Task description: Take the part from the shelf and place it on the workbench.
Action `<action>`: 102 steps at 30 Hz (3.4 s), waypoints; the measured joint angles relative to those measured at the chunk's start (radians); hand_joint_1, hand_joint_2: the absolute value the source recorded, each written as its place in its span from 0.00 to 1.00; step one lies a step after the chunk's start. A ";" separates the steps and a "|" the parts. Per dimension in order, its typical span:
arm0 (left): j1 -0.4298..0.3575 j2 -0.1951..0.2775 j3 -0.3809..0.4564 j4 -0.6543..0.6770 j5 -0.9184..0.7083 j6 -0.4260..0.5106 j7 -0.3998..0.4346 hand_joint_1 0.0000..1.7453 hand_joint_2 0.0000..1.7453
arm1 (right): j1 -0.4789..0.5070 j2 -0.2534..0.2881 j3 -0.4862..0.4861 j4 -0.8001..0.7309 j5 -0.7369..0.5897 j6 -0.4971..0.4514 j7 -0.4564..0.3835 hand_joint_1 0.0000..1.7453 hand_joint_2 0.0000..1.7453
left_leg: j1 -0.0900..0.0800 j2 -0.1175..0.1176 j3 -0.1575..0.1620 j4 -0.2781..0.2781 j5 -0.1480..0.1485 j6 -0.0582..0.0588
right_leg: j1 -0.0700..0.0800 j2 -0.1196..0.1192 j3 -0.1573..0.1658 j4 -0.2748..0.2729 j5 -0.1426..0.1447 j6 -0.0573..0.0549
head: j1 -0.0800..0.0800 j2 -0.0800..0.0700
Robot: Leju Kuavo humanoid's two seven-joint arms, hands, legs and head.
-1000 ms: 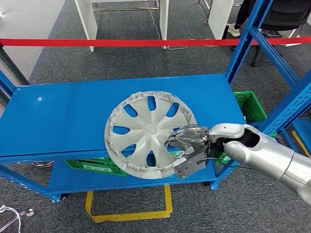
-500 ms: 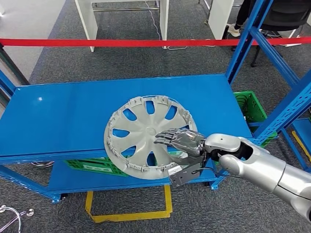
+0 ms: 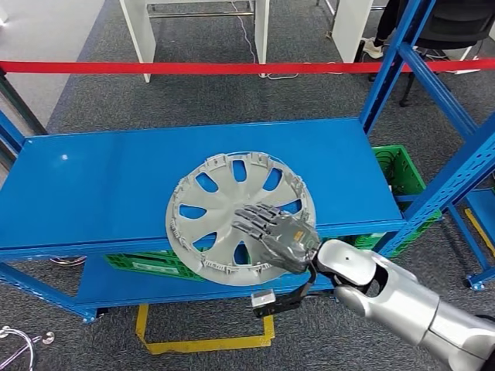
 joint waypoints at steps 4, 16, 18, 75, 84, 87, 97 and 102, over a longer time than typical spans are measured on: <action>0.000 -0.001 -0.001 0.000 0.001 0.003 -0.003 0.00 0.00 | 0.050 0.016 -0.030 -0.016 0.020 -0.010 0.002 0.00 1.00 | 0.000 0.000 0.000 0.000 0.000 0.000 | 0.000 0.000 0.000 0.000 0.000 0.000 | 0.000 0.000; 0.004 -0.008 -0.002 0.000 0.024 0.017 -0.012 0.00 0.00 | 0.383 0.114 -0.184 -0.117 0.403 -0.455 0.098 0.00 1.00 | 0.000 -0.002 0.000 0.000 -0.001 0.000 | 0.000 -0.002 0.001 0.000 -0.002 0.000 | 0.000 0.000; 0.004 -0.008 -0.002 0.000 0.027 0.020 -0.013 0.00 0.00 | 0.429 0.124 -0.205 -0.130 0.425 -0.477 0.103 0.00 1.00 | 0.000 -0.002 0.000 0.000 -0.001 0.000 | 0.000 -0.002 0.001 0.000 -0.002 0.000 | 0.000 0.000; -0.001 -0.010 -0.035 0.000 0.031 0.033 0.001 0.00 0.00 | 0.265 0.167 0.224 0.261 0.583 -0.508 0.704 0.00 1.00 | 0.000 -0.002 0.002 0.000 0.000 0.000 | 0.000 -0.002 0.002 0.000 -0.001 0.001 | 0.000 0.000; -0.002 -0.010 -0.044 0.000 0.031 0.033 0.007 0.00 0.00 | 0.256 0.172 0.262 0.297 0.583 -0.508 0.648 0.00 1.00 | 0.000 -0.002 0.002 0.000 0.000 0.000 | 0.000 -0.002 0.002 0.000 -0.001 0.001 | 0.000 0.000; -0.002 -0.010 -0.044 0.000 0.029 0.033 0.007 0.00 0.00 | 0.256 0.186 0.253 0.310 0.583 -0.508 0.595 0.00 1.00 | 0.000 -0.002 0.002 0.000 0.000 0.000 | 0.000 -0.002 0.002 0.000 -0.001 0.001 | 0.000 0.000; -0.004 -0.010 -0.044 0.000 0.015 0.033 0.007 0.00 0.00 | 0.228 0.230 0.225 0.321 0.583 -0.508 0.588 0.00 1.00 | 0.000 -0.002 0.002 0.000 0.000 0.000 | 0.000 -0.001 0.002 0.000 -0.001 0.001 | 0.000 0.000; -0.005 -0.010 -0.044 0.000 0.012 0.033 0.007 0.00 0.00 | 0.213 0.235 0.228 0.314 0.583 -0.508 0.617 0.00 1.00 | 0.000 -0.002 0.002 0.000 0.000 0.000 | 0.000 -0.001 0.002 0.000 -0.001 0.001 | 0.000 0.000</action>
